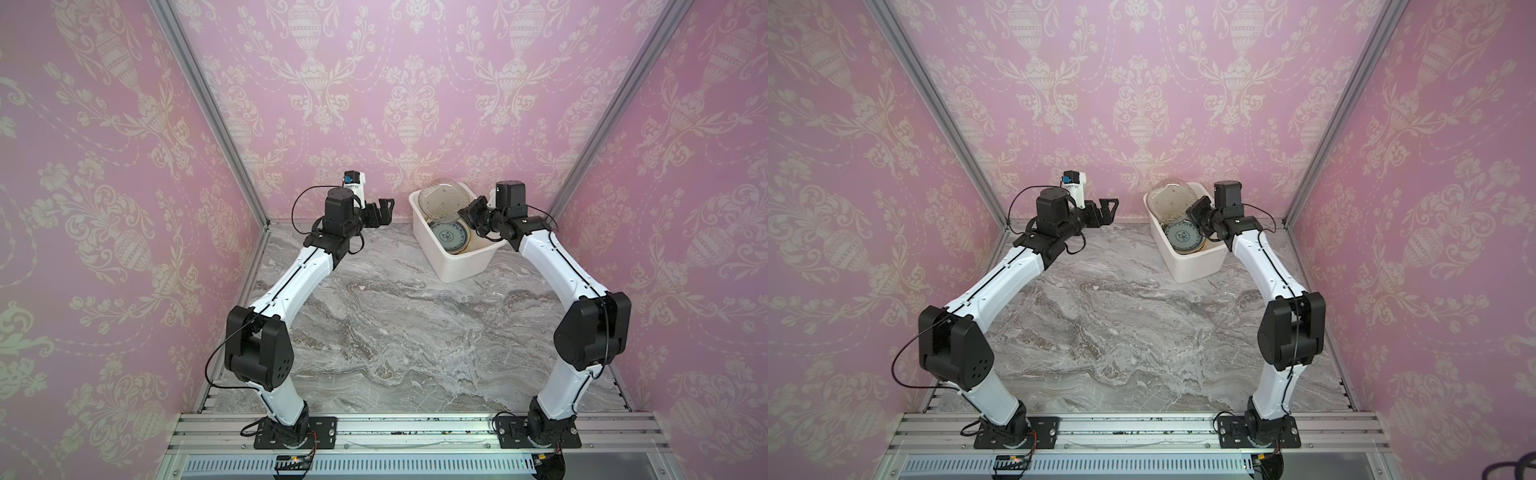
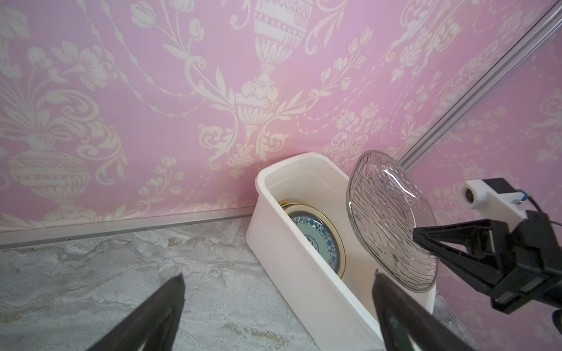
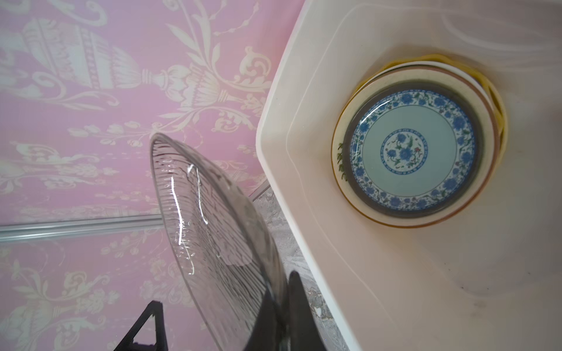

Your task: Place the plates into the plastic bin on the countertop

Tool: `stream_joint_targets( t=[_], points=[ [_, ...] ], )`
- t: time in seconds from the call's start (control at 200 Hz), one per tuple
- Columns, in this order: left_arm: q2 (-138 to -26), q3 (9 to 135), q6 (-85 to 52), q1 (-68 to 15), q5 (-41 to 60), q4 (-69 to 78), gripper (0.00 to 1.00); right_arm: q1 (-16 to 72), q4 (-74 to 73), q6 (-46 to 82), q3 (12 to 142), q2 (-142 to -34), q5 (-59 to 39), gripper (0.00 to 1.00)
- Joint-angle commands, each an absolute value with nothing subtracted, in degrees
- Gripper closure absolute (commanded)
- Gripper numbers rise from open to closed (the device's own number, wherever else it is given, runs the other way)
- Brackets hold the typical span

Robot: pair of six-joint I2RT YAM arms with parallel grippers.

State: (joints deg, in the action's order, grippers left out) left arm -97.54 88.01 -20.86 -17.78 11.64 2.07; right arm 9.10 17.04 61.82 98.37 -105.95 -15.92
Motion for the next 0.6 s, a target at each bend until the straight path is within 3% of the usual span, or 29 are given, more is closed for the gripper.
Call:
stream_joint_targets(
  t=[0.0,0.595],
  points=[
    [-99.22,89.8,-19.03,-17.65,12.87,5.49,0.01,8.49,15.55,66.27,101.37,-109.97,-12.72,1.0],
    [-107.39,99.91,-18.11,-17.37,15.07,-1.25,0.01,6.94,30.9,61.37,118.83,-127.46,-7.75,1.0]
  ],
)
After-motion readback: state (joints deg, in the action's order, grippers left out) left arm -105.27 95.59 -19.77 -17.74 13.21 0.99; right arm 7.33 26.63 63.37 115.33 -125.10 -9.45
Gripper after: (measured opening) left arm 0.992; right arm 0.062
